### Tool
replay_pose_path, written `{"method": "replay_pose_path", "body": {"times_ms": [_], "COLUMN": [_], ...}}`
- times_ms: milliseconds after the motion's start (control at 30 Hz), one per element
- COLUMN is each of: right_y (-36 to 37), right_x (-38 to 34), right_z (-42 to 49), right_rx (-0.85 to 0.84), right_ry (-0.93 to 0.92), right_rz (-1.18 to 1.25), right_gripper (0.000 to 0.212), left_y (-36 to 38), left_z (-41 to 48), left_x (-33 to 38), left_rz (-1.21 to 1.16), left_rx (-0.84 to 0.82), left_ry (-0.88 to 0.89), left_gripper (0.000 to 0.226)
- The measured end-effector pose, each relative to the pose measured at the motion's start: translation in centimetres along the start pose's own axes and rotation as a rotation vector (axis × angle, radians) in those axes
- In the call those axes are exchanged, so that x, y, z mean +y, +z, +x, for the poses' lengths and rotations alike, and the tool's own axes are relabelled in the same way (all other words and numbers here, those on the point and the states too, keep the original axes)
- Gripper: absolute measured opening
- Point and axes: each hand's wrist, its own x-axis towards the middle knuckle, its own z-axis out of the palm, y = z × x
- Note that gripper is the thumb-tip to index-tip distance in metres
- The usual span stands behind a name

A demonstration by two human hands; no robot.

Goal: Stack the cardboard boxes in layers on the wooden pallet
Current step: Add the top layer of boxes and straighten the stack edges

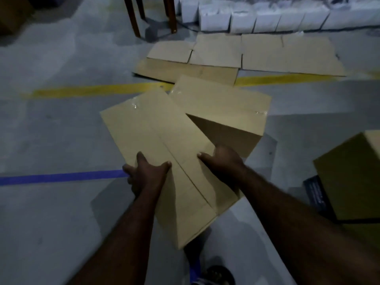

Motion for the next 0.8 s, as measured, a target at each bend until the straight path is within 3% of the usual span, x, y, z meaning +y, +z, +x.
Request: {"method": "replay_pose_path", "body": {"times_ms": [200,333,433,567,800], "right_y": [-13.4,-23.0,-30.3,-38.5,-46.6], "right_x": [-6.0,-8.2,-7.9,-4.2,7.4], "right_z": [-3.4,-5.6,-7.5,-9.7,-16.9], "right_rx": [-0.054,-0.062,-0.051,-0.013,0.286], "right_ry": [0.019,0.057,0.126,0.264,0.534], "right_rz": [0.169,0.007,-0.066,0.019,0.179], "right_gripper": [0.078,0.114,0.117,0.116,0.118], "left_y": [-9.7,-14.0,-15.5,-13.9,-4.6], "left_z": [-5.1,-8.1,-11.6,-16.7,-28.2], "left_x": [9.9,19.8,28.5,37.4,46.4], "left_rz": [0.091,0.224,0.326,0.358,0.452], "left_rx": [0.039,-0.031,-0.071,-0.126,-0.289], "left_ry": [0.057,0.228,0.437,0.700,0.986], "left_gripper": [0.088,0.095,0.094,0.087,0.105]}}
